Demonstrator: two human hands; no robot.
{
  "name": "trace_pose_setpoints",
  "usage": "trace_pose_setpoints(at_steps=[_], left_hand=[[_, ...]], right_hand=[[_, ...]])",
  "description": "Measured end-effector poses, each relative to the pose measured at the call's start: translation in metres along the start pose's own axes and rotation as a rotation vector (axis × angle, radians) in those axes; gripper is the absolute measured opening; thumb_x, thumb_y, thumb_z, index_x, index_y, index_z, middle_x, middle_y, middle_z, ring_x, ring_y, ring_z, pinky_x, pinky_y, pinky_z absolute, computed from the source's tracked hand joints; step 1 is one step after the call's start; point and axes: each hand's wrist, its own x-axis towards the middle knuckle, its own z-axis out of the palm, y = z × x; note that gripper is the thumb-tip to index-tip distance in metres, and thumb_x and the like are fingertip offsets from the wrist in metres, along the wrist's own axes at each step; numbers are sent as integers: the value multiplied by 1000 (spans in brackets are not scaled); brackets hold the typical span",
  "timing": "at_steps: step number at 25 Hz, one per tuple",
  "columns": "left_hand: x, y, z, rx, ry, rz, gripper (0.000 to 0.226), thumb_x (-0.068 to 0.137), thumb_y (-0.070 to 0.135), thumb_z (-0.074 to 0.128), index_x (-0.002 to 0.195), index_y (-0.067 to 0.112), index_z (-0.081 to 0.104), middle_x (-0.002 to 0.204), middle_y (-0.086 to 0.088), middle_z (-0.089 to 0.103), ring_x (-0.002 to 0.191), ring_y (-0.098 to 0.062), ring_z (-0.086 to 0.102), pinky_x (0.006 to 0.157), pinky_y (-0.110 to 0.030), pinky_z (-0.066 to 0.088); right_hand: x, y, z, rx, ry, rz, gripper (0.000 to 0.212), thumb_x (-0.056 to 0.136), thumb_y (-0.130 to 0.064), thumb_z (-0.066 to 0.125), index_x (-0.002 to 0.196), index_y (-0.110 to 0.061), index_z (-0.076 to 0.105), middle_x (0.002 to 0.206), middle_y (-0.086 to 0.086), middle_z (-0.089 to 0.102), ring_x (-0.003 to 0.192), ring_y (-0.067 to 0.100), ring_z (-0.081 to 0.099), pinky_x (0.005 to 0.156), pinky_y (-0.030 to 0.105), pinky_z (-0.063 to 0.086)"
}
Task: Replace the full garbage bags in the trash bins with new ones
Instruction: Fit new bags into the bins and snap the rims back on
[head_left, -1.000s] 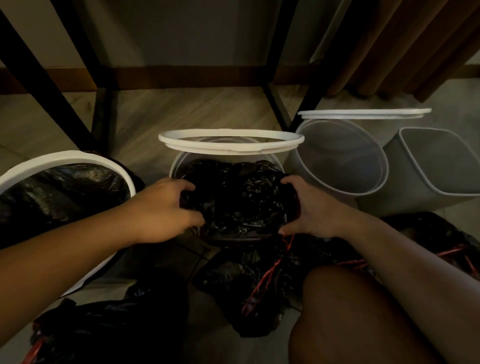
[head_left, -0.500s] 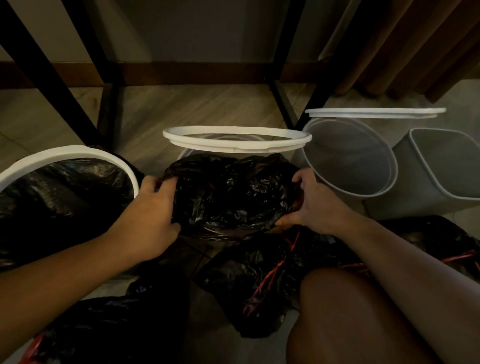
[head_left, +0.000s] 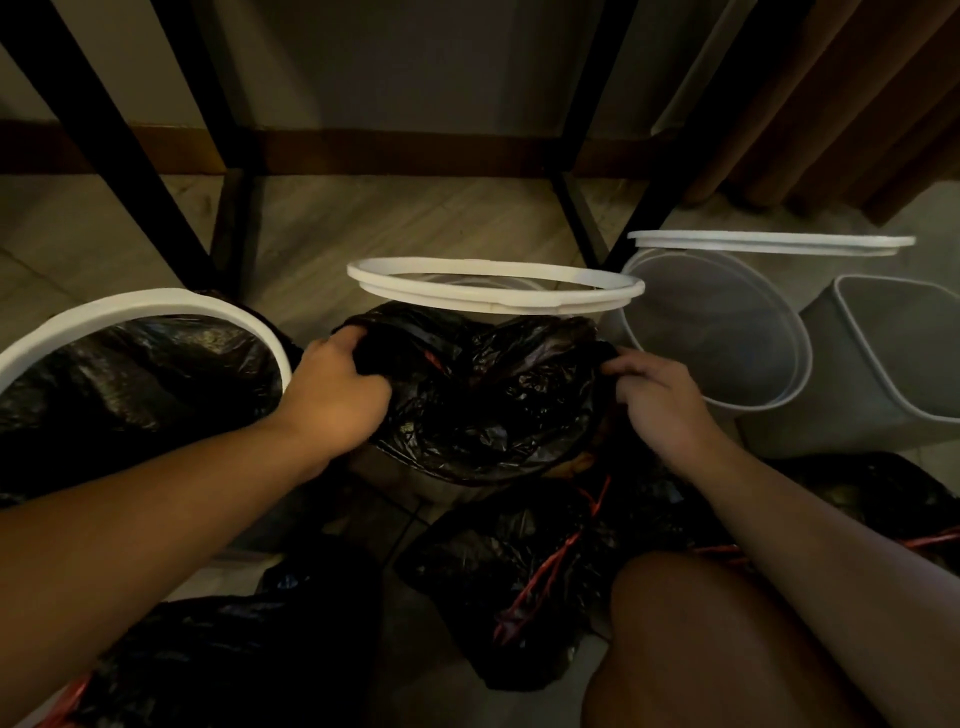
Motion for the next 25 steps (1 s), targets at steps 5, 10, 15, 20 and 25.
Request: trace_pose_setpoints(at_steps=[5, 10, 15, 20, 25], left_hand=[[21, 13, 3, -258, 54, -62, 42, 74, 27, 62, 114, 32, 74, 93, 2, 79, 87, -19, 76, 84, -43, 64], [33, 9, 0, -107, 99, 0, 21, 91, 37, 58, 104, 39, 74, 96, 8, 76, 90, -17, 72, 85, -40, 61], [33, 16, -12, 40, 27, 80, 34, 82, 39, 45, 99, 28, 72, 114, -6, 74, 110, -28, 68, 99, -47, 54], [59, 25, -7, 150, -17, 41, 36, 105, 22, 46, 118, -5, 66, 129, -30, 65, 122, -45, 61, 105, -53, 49], [56, 21, -6, -280, -204, -105, 34, 107, 27, 46, 112, 11, 75, 110, -19, 75, 102, -33, 71, 80, -38, 60]], right_hand=[[2, -17, 21, 250, 23, 17, 32, 77, -37, 73, 107, -41, 79, 109, -6, 78, 106, 18, 74, 101, 46, 58], [5, -26, 23, 374, 6, 18, 26, 90, -24, 71, 114, -27, 81, 118, 1, 78, 114, 18, 73, 104, 41, 55], [4, -34, 12, 234, -32, 36, 11, 88, -37, 71, 87, -36, 82, 93, -7, 80, 98, 20, 76, 72, 30, 58], [18, -48, 19, 73, 15, 23, 14, 85, -33, 76, 99, -32, 80, 100, -7, 80, 100, 16, 74, 94, 46, 60], [27, -57, 29, 54, -55, 23, 48, 95, -44, 69, 138, -23, 65, 133, 2, 69, 123, 22, 64, 111, 50, 49]])
